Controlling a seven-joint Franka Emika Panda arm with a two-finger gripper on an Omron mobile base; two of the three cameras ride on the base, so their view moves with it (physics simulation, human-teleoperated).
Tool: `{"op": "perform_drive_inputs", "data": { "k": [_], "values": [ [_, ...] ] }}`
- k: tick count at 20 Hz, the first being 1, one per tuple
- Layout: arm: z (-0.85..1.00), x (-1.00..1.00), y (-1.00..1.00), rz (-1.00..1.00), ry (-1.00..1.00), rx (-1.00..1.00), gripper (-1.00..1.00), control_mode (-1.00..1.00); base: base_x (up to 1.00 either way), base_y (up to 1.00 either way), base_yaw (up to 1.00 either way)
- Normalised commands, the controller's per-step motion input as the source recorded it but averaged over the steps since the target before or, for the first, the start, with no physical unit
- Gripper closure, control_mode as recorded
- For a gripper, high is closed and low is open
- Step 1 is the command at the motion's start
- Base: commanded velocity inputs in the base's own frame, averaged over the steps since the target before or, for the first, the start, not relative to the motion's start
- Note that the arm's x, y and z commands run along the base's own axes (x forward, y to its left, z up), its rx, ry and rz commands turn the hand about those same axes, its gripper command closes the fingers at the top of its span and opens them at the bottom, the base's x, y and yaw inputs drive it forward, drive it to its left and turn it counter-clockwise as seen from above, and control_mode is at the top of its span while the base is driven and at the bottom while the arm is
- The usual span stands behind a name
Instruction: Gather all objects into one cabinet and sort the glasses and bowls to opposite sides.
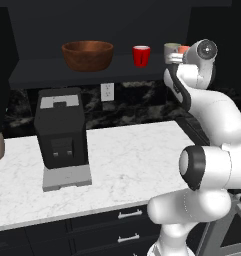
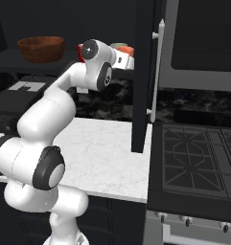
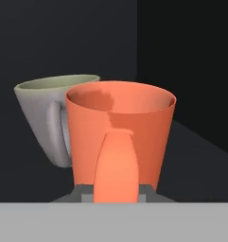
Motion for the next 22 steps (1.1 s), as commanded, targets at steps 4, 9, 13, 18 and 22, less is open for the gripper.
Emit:
{"op": "perform_drive_inputs", "data": {
  "k": [4, 9, 13, 18, 22],
  "values": [
    [-0.3, 0.0, 0.0, 0.0, 0.0, -0.01, 1.0, -1.0, 0.0, 0.0, 0.0],
    [-0.2, 0.0, 0.0, 0.0, 0.0, 0.0, 1.0, -1.0, 0.0, 0.0, 0.0],
    [0.0, 0.0, 0.0, 0.0, 0.0, 0.0, 1.0, -1.0, 0.0, 0.0, 0.0],
    [0.0, 0.0, 0.0, 0.0, 0.0, 0.0, 1.0, -1.0, 0.0, 0.0, 0.0],
    [0.0, 0.0, 0.0, 0.0, 0.0, 0.0, 1.0, -1.0, 0.0, 0.0, 0.0]
  ]
}}
